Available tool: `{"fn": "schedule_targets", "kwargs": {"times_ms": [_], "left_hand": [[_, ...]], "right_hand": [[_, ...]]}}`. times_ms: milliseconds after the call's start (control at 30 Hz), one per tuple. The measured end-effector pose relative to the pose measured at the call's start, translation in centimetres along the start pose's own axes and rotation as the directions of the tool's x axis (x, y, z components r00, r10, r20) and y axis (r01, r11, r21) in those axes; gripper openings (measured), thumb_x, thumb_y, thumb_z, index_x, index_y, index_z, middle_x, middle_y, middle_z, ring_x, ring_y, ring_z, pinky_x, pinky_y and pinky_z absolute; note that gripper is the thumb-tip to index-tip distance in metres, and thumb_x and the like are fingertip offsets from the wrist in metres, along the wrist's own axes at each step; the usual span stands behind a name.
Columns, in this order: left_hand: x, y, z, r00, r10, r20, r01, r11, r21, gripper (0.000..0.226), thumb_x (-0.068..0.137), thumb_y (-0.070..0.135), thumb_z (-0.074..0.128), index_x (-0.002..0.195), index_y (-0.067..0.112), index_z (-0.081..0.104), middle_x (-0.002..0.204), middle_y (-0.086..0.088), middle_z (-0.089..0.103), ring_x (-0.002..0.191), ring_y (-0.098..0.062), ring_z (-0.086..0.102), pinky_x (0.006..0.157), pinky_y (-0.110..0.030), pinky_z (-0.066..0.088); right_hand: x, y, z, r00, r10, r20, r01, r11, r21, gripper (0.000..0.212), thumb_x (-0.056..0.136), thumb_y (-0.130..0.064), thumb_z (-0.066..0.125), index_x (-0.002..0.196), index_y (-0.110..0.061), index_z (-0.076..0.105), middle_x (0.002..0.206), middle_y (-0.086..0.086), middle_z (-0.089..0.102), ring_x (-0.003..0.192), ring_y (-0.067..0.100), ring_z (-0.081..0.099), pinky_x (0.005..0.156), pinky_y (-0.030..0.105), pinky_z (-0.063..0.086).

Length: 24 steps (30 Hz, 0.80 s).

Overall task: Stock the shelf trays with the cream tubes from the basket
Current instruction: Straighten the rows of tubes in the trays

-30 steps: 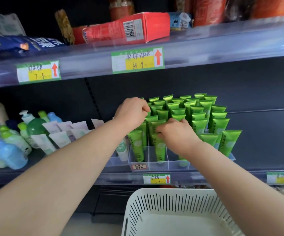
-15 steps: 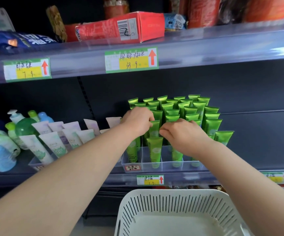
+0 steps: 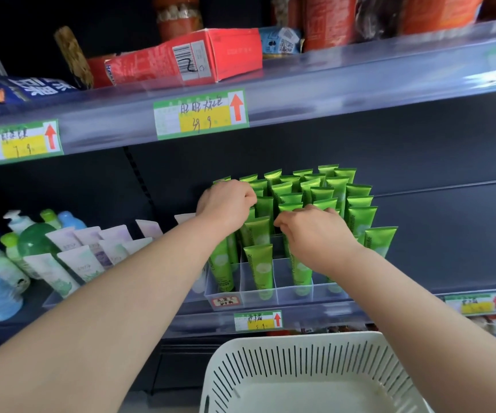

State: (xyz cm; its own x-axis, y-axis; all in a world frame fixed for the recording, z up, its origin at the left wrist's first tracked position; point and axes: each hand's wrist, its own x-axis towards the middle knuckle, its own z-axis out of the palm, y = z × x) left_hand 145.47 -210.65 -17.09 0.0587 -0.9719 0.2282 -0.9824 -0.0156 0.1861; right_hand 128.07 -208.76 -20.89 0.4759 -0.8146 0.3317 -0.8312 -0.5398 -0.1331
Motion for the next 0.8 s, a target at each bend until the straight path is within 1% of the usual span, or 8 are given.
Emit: {"fn": "schedule_targets", "kwargs": {"times_ms": [67,100,200,300,433,533,700,800], "left_hand": [[0.4,0.0,-0.2,1.000,0.006,0.004,-0.006,0.996,0.089,0.020,0.095,0.025,0.053,0.106,0.033,0.068,0.108,0.001,0.066,0.113,-0.024,0.052,0.084,-0.033,0.045],[0.5,0.0,-0.2,0.999,0.010,0.031,-0.014,0.990,0.140,0.022,0.094,0.023,0.056,0.109,0.033,0.068,0.113,-0.001,0.065,0.113,-0.024,0.052,0.087,-0.034,0.046],[0.8,0.3,0.3,0.997,0.022,0.078,-0.038,0.976,0.213,0.025,0.091,0.012,0.060,0.105,0.029,0.071,0.114,0.000,0.066,0.106,-0.025,0.058,0.086,-0.034,0.048],[1.0,0.7,0.9,0.997,0.041,0.065,-0.052,0.981,0.185,0.026,0.091,0.009,0.059,0.106,0.026,0.071,0.114,-0.001,0.066,0.103,-0.025,0.061,0.085,-0.035,0.050],[1.2,1.6,1.4,0.997,0.077,0.006,-0.077,0.984,0.160,0.021,0.094,0.016,0.058,0.109,0.025,0.070,0.112,-0.002,0.067,0.102,-0.026,0.060,0.084,-0.036,0.051],[1.4,2.1,1.6,0.994,0.100,0.035,-0.104,0.983,0.154,0.017,0.094,0.020,0.060,0.106,0.026,0.071,0.110,0.000,0.067,0.100,-0.024,0.061,0.081,-0.034,0.050],[1.1,0.7,0.5,0.996,0.087,-0.019,-0.087,0.996,-0.009,0.015,0.091,0.022,0.062,0.098,0.028,0.074,0.108,0.006,0.069,0.100,-0.020,0.061,0.079,-0.031,0.049],[0.6,-0.9,-0.6,0.996,0.062,-0.071,-0.063,0.998,-0.015,0.021,0.093,0.019,0.057,0.099,0.032,0.073,0.111,0.008,0.068,0.101,-0.018,0.061,0.074,-0.028,0.045]], "right_hand": [[0.0,0.2,0.1,1.000,-0.007,-0.006,0.007,1.000,-0.003,0.023,0.093,-0.018,0.045,0.111,-0.025,0.058,0.100,-0.004,0.066,0.100,0.023,0.053,0.072,0.034,0.031],[0.0,0.3,0.0,1.000,-0.010,-0.010,0.010,1.000,0.010,0.021,0.095,-0.022,0.044,0.110,-0.025,0.058,0.101,-0.004,0.066,0.101,0.023,0.053,0.073,0.034,0.032],[-0.3,0.6,-0.3,1.000,0.005,-0.014,-0.003,0.994,0.111,0.025,0.097,-0.032,0.040,0.109,-0.026,0.061,0.103,-0.003,0.066,0.101,0.022,0.055,0.078,0.034,0.043],[-0.6,1.1,-0.5,0.999,0.019,-0.031,-0.015,0.991,0.135,0.026,0.098,-0.031,0.040,0.112,-0.027,0.061,0.106,-0.003,0.066,0.102,0.022,0.055,0.079,0.036,0.049],[-0.7,1.5,-0.8,0.999,0.024,-0.043,-0.018,0.990,0.141,0.026,0.097,-0.031,0.040,0.112,-0.028,0.061,0.104,-0.004,0.065,0.101,0.021,0.056,0.077,0.035,0.049],[-0.7,1.6,-0.9,0.999,0.022,-0.049,-0.015,0.992,0.127,0.026,0.097,-0.031,0.040,0.112,-0.028,0.061,0.103,-0.004,0.065,0.100,0.021,0.056,0.076,0.035,0.049],[-0.3,0.8,-1.3,0.998,0.011,-0.067,-0.003,0.994,0.114,0.025,0.096,-0.031,0.042,0.111,-0.030,0.062,0.102,-0.005,0.066,0.097,0.020,0.057,0.072,0.032,0.048],[0.4,-0.7,-1.6,0.996,-0.007,-0.093,0.017,0.994,0.111,0.023,0.095,-0.028,0.044,0.109,-0.031,0.063,0.100,-0.006,0.067,0.094,0.020,0.059,0.068,0.031,0.049]]}}
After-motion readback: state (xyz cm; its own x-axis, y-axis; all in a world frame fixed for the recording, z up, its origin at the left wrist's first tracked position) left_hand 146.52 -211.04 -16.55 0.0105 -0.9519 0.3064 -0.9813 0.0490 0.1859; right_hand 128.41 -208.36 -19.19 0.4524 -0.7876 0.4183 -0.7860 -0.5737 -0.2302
